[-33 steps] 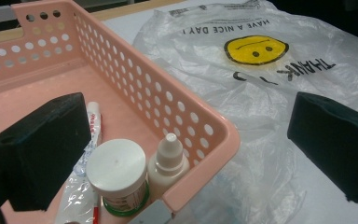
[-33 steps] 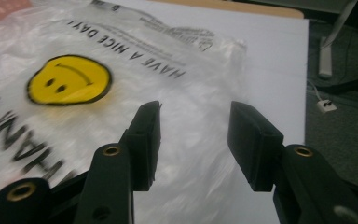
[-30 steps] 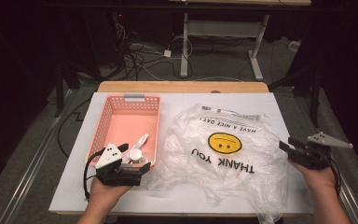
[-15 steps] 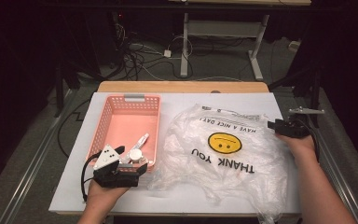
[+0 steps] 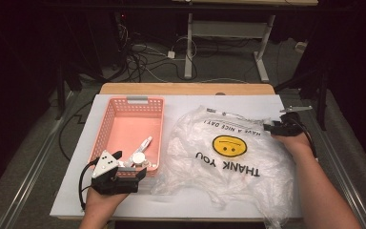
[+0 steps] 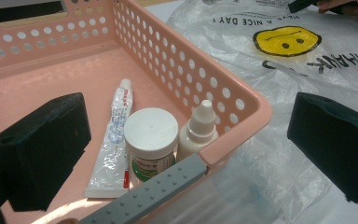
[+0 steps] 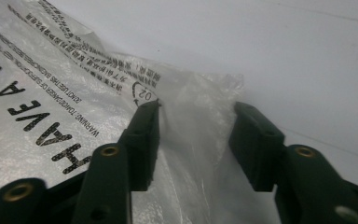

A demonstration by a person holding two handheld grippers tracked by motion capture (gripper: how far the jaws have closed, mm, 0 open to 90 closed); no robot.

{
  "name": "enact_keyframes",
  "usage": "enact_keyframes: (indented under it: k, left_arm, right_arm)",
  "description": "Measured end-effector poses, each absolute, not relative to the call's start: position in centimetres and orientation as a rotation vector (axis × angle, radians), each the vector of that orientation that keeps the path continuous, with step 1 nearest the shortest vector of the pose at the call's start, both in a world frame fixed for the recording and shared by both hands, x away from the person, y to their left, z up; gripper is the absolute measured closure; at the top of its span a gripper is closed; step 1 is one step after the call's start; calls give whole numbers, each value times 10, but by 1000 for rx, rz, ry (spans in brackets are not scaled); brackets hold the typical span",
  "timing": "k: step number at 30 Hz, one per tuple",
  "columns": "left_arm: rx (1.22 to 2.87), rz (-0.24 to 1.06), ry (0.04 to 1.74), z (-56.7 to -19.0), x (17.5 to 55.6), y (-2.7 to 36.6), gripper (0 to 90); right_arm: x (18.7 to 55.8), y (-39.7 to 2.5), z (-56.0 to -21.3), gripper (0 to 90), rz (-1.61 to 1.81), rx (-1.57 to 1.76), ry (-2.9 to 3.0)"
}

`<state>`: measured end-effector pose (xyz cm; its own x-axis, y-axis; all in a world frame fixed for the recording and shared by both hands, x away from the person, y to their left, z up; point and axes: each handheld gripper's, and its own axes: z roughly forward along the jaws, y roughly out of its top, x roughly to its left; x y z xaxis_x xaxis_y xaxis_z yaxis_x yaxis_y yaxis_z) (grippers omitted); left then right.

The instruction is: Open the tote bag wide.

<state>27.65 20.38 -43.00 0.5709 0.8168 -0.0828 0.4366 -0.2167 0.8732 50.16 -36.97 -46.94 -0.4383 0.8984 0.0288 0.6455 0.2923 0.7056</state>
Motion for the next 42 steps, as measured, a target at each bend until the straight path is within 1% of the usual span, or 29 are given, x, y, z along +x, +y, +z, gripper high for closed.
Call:
enact_keyframes:
  k: [1,2,3,8,10,13,14,21,27,30,31,32,33,34,36,37,38,39,40,41,42]
  left_arm:
    - [1850,499,1021,-430,277,204,0]
    - [1852,499,1019,-431,277,203,0]
    - [1859,506,1020,-431,278,202,0]
    - [1861,505,1024,-432,280,201,0]
    - [1863,505,1021,-432,280,200,0]
    - [1874,492,1016,-432,280,198,0]
    - [1877,494,1015,-432,280,198,0]
    - [1866,491,1020,-431,282,199,0]
    - [1881,488,1026,-433,282,199,0]
    - [1869,478,1032,-434,283,199,0]
    - [1878,477,1018,-434,282,196,0]
    - [1878,477,1018,-434,282,196,0]
    - [1883,481,1011,-434,282,195,0]
    - [1890,484,1005,-434,281,194,0]
    - [1894,485,1003,-433,280,193,0]
    - [1891,479,1000,-433,279,193,0]
    - [1893,484,997,-432,279,193,0]
    - [1892,487,991,-432,278,193,0]
    - [1892,487,991,-432,278,193,0]
    - [1896,489,989,-431,279,192,0]
    - [1903,488,986,-431,279,191,0]
  right_arm:
    - [500,-367,-470,694,896,1365,2181]
    - [500,-367,-470,694,896,1365,2181]
    - [500,-369,-469,899,936,1364,2205]
    - [500,-367,-468,900,928,1335,2185]
    - [501,-373,-463,900,960,1363,2104]
    - [505,-395,-451,900,950,1429,1992]
    - [505,-395,-451,900,950,1429,1992]
    - [512,-431,-445,900,952,1551,1855]
    - [510,-446,-443,900,962,1591,1768]
    - [510,-444,-446,900,943,1589,1792]
    - [509,-442,-448,845,954,1584,1798]
    - [509,-442,-448,845,954,1584,1798]
    - [506,-442,-446,714,987,1571,1805]
    - [506,-442,-446,714,987,1571,1805]
    - [501,-443,-441,598,1003,1552,1804]
    - [491,-443,-435,555,1022,1535,1802]
    - [491,-443,-435,555,1022,1535,1802]
    - [479,-442,-428,524,1024,1488,1808]
    - [479,-442,-428,524,1024,1488,1808]
    - [460,-440,-421,505,1049,1447,1817]
    - [460,-440,-421,505,1049,1447,1817]
